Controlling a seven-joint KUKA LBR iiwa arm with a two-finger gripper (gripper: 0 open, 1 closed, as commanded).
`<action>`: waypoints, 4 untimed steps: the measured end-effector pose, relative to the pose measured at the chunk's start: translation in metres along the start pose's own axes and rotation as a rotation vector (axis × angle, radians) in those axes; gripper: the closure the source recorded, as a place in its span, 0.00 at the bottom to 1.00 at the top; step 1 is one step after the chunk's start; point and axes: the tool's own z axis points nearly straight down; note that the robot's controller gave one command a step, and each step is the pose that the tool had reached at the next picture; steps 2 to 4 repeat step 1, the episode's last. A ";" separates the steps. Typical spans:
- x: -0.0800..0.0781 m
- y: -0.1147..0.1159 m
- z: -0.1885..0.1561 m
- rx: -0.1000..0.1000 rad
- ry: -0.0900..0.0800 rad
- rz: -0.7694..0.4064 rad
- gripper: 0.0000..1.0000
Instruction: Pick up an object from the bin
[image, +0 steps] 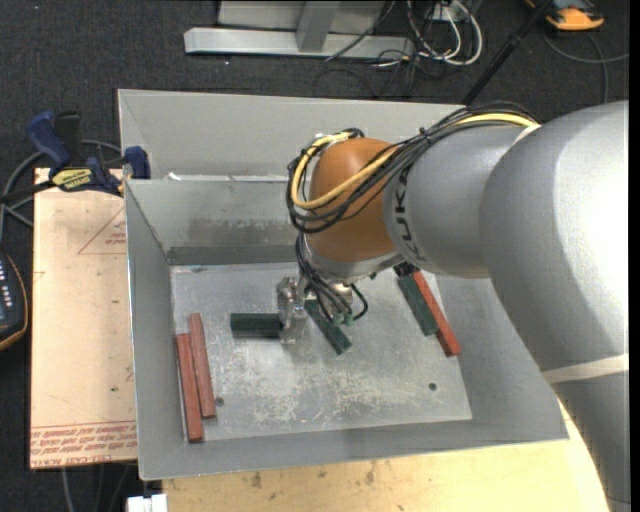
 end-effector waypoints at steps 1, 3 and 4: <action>0.006 0.041 -0.121 -0.001 -0.009 -0.349 1.00; 0.006 0.041 -0.121 -0.001 -0.009 -0.349 1.00; 0.006 0.041 -0.121 -0.001 -0.009 -0.349 1.00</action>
Offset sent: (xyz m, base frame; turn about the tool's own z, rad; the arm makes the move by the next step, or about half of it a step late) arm -0.0080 0.0390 0.1178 -0.3497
